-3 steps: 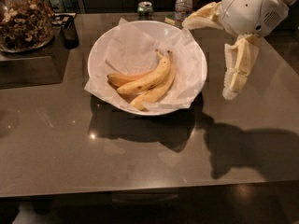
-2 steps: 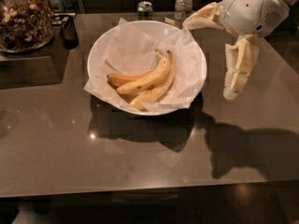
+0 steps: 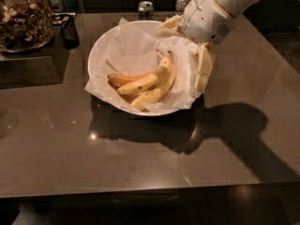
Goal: Pick banana from white bowl
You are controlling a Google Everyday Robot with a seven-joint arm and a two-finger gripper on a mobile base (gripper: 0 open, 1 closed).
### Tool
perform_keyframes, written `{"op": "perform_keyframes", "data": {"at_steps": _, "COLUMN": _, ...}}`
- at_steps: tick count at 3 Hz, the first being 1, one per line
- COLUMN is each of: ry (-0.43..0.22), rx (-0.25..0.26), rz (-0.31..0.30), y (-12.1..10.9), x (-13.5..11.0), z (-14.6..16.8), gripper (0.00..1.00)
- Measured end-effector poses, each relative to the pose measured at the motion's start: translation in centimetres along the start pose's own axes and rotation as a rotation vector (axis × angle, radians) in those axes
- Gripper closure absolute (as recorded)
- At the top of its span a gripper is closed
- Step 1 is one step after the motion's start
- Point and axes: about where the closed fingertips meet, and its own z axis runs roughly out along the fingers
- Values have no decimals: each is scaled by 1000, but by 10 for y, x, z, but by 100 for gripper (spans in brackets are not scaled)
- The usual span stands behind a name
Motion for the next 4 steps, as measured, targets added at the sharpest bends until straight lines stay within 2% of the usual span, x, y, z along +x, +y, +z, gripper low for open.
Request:
{"op": "perform_keyframes", "data": {"at_steps": 1, "ry": -29, "rx": -40, "rz": -28, "y": -14, "x": -1, "z": 24, "gripper": 0}}
{"op": "perform_keyframes", "data": {"at_steps": 2, "ry": -30, "rx": -19, "rz": -27, "y": -19, "x": -2, "z": 25, "gripper": 11}}
{"op": "perform_keyframes", "data": {"at_steps": 3, "ry": -37, "rx": -6, "rz": -11, "y": -24, "x": 2, "z": 29, "gripper": 18}}
{"op": "perform_keyframes", "data": {"at_steps": 4, "ry": -36, "rx": -12, "rz": 8, "y": -34, "x": 23, "z": 44, "gripper": 9}}
